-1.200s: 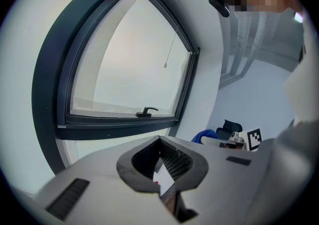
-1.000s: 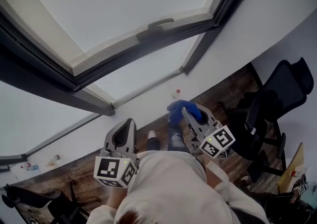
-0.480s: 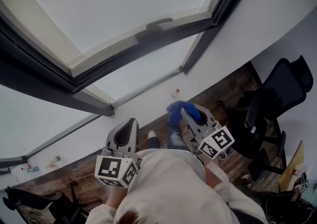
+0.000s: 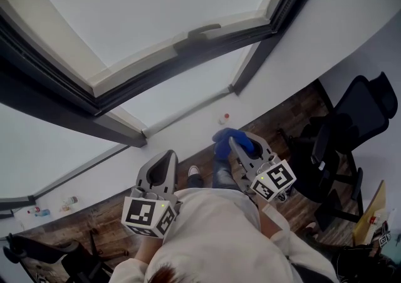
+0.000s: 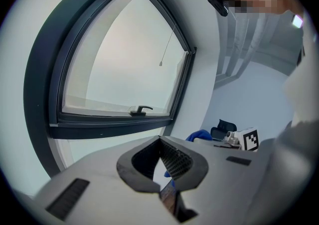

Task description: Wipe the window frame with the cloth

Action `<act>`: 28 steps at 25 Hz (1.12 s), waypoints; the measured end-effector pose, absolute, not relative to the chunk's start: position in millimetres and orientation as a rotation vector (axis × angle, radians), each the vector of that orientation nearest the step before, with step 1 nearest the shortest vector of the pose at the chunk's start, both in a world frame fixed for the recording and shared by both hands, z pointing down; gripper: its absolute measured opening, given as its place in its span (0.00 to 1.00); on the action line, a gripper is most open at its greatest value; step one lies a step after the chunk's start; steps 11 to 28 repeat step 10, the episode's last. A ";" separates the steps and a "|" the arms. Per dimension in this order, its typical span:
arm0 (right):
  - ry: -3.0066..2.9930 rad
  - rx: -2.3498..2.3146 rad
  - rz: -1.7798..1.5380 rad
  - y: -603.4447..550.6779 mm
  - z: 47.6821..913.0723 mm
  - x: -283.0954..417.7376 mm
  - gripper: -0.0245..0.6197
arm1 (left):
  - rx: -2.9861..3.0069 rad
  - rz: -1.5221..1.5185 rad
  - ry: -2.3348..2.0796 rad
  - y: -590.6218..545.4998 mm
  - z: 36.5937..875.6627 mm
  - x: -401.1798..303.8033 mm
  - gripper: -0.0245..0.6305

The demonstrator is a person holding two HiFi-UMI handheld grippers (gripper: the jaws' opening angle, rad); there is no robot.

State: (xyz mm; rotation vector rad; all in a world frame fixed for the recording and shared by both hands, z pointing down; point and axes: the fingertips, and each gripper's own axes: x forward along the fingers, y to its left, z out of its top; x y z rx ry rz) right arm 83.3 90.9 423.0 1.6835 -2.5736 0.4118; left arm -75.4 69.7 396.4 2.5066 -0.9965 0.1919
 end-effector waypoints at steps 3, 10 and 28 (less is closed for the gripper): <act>-2.570 1.680 0.406 90.7 423.2 82.4 0.12 | 2.502 0.196 -1.000 69.7 397.7 -76.6 0.04; -2.540 1.663 0.375 95.3 424.6 83.3 0.12 | 2.509 0.195 -0.976 75.1 396.7 -70.4 0.04; -2.540 1.663 0.375 95.3 424.6 83.3 0.12 | 2.509 0.195 -0.976 75.1 396.7 -70.4 0.04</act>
